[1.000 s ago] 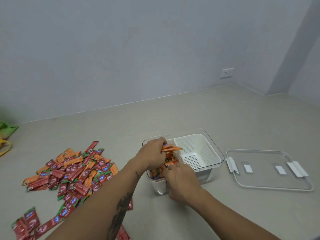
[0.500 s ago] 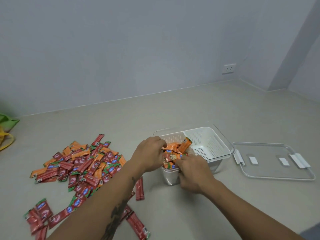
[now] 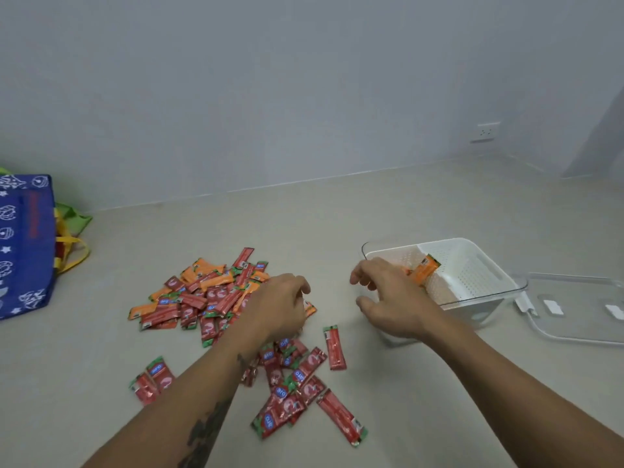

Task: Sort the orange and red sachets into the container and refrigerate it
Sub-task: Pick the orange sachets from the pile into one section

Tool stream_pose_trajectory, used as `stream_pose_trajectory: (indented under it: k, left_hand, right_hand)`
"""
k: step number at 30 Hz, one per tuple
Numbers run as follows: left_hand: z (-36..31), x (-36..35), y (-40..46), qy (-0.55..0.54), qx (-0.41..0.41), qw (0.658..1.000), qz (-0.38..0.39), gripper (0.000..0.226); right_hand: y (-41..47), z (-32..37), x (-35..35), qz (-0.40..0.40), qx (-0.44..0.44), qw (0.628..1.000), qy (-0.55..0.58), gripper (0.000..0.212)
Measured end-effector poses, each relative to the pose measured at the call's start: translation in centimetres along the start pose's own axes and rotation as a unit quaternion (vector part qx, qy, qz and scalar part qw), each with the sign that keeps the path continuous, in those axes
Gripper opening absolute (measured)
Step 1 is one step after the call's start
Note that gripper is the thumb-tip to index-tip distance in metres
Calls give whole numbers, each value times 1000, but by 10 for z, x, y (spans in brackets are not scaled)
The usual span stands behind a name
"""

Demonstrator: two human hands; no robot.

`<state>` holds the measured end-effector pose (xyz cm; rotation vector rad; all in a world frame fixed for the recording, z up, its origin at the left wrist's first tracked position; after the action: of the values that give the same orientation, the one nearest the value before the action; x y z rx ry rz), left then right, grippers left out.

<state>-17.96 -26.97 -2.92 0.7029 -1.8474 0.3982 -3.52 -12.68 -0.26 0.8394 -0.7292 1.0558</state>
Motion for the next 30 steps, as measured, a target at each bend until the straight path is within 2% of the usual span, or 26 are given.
stream_pose_trajectory:
  k: [4, 9, 14, 16, 20, 23, 27, 30]
  left_hand:
    - [43, 2, -7, -7, 59, 998, 3, 30]
    - [88, -11, -11, -11, 119, 993, 17, 25]
    - [123, -24, -3, -24, 185, 982, 13, 23]
    - [132, -31, 1, -17, 205, 978, 15, 28]
    - [140, -41, 12, 13, 242, 970, 17, 57]
    - [144, -50, 22, 26, 250, 968, 26, 62]
    - [145, -60, 30, 12, 257, 965, 58, 66]
    - [152, -65, 26, -21, 268, 961, 66, 60]
  right_hand:
    - [35, 22, -43, 51, 15, 998, 17, 26]
    - [72, 13, -107, 149, -40, 988, 15, 36]
    - [97, -14, -148, 190, -117, 975, -5, 49]
    - [107, -23, -157, 193, -141, 971, -23, 45]
    - [128, -34, -172, 179, -167, 967, -70, 39]
    - [137, -36, -186, 208, -180, 958, -80, 37]
    - [142, -41, -189, 242, -207, 947, -34, 24]
    - [142, -52, -181, 255, -228, 939, 47, 17]
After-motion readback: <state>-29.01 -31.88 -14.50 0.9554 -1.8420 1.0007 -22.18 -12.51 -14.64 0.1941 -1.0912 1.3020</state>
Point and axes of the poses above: each hand's wrist, its own y-axis towards the middle knuckle, its own x-axis out of the back of the hand, z = x × y, the point moved 5 cm from there along y, towards the middle knuckle, and after that the axes turned 8 degrees about x, right-handed, at the moved point
